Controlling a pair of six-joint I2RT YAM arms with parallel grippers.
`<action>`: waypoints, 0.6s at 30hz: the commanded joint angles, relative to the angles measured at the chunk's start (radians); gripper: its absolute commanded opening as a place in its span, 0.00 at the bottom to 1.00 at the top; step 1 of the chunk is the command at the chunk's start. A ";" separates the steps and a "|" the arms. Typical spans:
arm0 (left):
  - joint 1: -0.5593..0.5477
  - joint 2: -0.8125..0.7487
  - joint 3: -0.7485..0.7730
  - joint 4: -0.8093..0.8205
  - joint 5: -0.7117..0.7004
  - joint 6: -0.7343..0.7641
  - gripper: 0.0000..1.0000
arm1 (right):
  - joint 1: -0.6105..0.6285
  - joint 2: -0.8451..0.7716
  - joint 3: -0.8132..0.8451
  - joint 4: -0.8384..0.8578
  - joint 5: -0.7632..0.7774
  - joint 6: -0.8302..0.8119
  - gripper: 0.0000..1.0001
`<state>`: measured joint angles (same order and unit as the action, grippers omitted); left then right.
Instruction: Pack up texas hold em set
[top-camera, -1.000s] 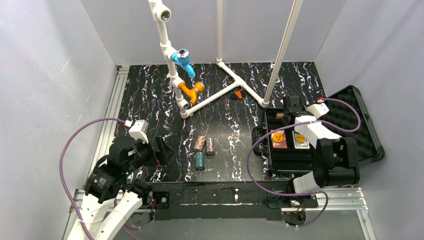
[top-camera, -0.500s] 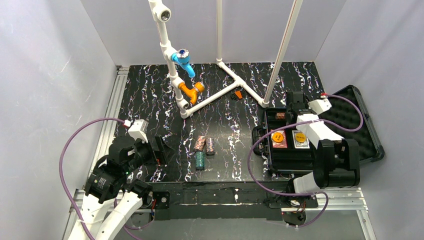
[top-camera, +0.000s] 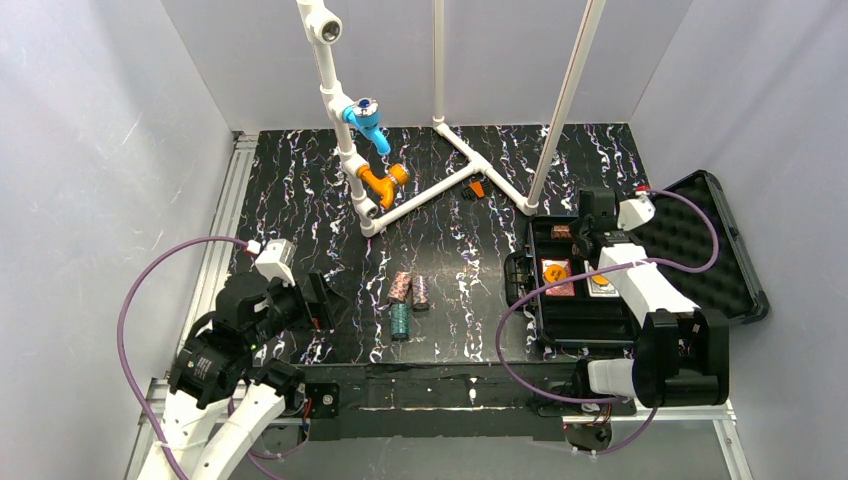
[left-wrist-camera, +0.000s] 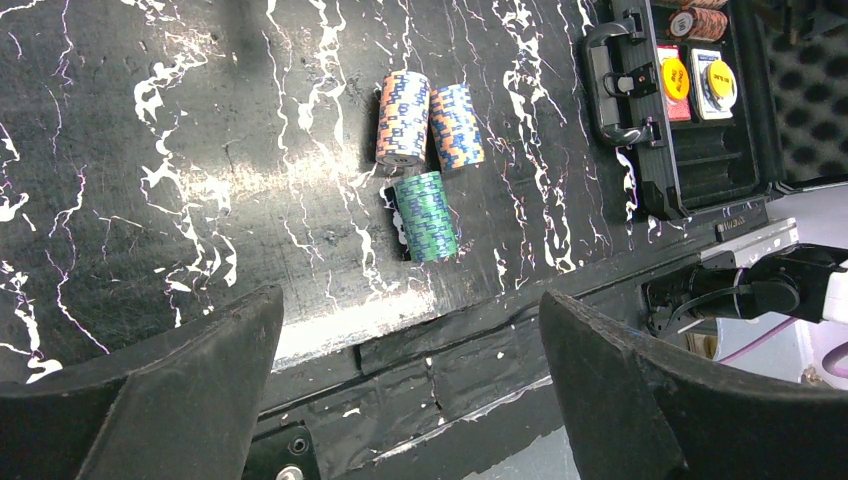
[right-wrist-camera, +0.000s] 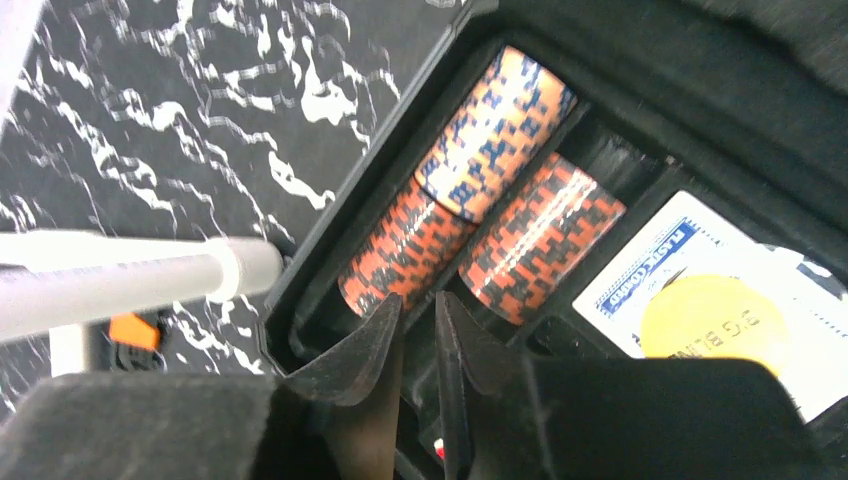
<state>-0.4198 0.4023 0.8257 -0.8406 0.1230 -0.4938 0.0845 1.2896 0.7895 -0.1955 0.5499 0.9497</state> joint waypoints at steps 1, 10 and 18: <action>0.008 -0.005 -0.007 0.005 0.015 0.014 0.99 | 0.004 0.002 -0.033 0.019 -0.152 -0.043 0.23; 0.009 -0.005 -0.007 0.006 0.015 0.015 0.99 | 0.007 0.055 -0.049 0.023 -0.160 -0.087 0.15; 0.010 0.001 -0.007 0.006 0.017 0.015 0.99 | 0.007 0.144 -0.036 0.091 -0.100 -0.107 0.14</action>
<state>-0.4145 0.4023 0.8257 -0.8379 0.1249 -0.4934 0.0883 1.3972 0.7380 -0.1619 0.3985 0.8734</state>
